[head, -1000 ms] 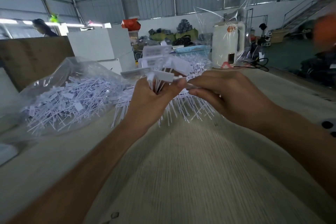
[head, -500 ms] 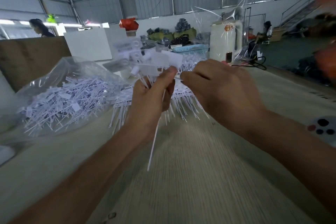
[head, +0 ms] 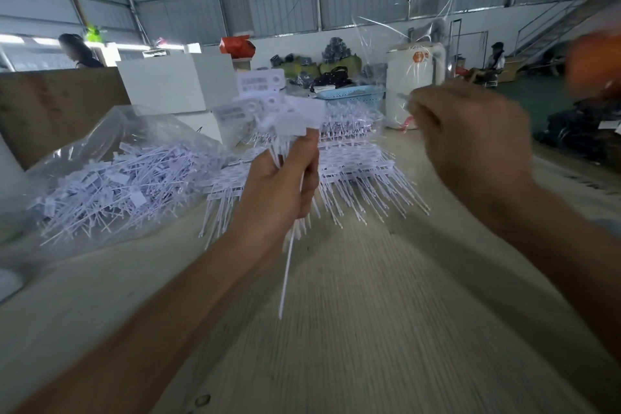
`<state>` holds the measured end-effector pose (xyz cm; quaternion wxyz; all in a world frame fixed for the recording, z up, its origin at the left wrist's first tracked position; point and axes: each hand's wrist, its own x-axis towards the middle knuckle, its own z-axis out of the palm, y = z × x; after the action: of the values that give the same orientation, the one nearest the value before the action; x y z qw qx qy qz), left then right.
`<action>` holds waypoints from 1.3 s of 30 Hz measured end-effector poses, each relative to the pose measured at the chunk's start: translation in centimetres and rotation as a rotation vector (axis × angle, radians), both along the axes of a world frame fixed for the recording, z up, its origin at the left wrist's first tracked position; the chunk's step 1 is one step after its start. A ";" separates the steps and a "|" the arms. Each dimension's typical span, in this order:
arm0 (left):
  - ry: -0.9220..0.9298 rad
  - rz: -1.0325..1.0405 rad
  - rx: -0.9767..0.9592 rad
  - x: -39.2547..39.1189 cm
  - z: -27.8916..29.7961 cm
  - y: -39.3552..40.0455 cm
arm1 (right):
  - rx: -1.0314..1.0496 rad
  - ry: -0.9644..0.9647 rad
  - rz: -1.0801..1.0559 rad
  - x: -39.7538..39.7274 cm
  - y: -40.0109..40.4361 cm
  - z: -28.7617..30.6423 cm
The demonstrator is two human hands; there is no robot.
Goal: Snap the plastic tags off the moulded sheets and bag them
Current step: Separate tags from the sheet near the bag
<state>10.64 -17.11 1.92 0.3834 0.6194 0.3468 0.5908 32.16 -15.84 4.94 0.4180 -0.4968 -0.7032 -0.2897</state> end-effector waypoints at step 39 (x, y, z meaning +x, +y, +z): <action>0.433 0.206 0.354 -1.2 -1.0 0.7 | -0.295 -0.059 0.548 -2.7 -0.7 -2.4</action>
<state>9.44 -16.41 0.93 0.1245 0.7499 0.3729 0.5320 29.47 -16.57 2.50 0.3832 -0.3355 -0.8573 -0.0752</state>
